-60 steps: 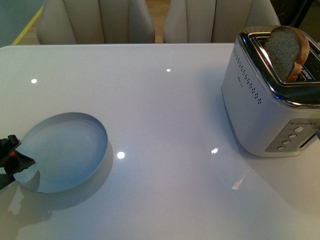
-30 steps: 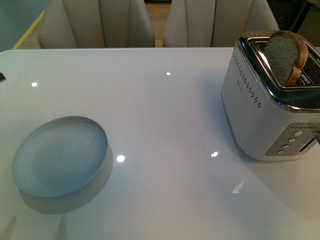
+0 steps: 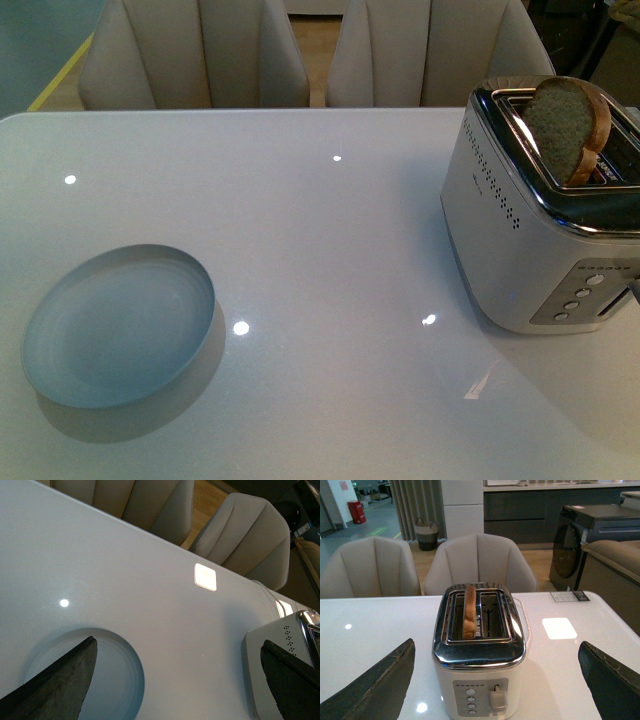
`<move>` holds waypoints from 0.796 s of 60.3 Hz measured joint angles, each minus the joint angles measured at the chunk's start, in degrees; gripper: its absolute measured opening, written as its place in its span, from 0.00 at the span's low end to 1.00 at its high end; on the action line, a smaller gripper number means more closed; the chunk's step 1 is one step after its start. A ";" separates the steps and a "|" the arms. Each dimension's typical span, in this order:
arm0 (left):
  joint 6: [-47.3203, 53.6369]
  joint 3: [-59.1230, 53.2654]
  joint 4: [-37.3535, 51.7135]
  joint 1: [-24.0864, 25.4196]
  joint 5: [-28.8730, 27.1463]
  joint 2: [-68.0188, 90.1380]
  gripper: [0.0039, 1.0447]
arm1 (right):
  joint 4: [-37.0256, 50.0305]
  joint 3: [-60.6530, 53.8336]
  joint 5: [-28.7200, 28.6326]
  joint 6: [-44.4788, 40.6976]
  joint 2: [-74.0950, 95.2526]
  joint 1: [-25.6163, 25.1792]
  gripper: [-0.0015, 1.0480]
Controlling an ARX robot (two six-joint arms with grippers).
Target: Left arm holds plate, right arm toasts bread
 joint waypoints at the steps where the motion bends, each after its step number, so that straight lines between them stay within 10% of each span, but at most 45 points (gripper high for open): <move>1: 0.00 0.02 0.00 0.00 0.00 0.00 0.93 | 0.00 0.00 0.00 0.00 0.00 0.00 0.91; 15: 20.94 -13.60 34.32 -0.39 -10.40 -2.14 0.57 | 0.00 0.00 0.04 0.00 0.00 0.00 0.91; 33: 25.11 -22.01 32.65 3.37 -6.80 -12.87 0.04 | 0.00 0.00 -0.02 0.00 0.00 0.00 0.91; 48: 25.44 -26.01 27.34 3.37 -6.82 -22.12 0.03 | 0.00 0.00 -0.02 0.00 0.00 0.00 0.91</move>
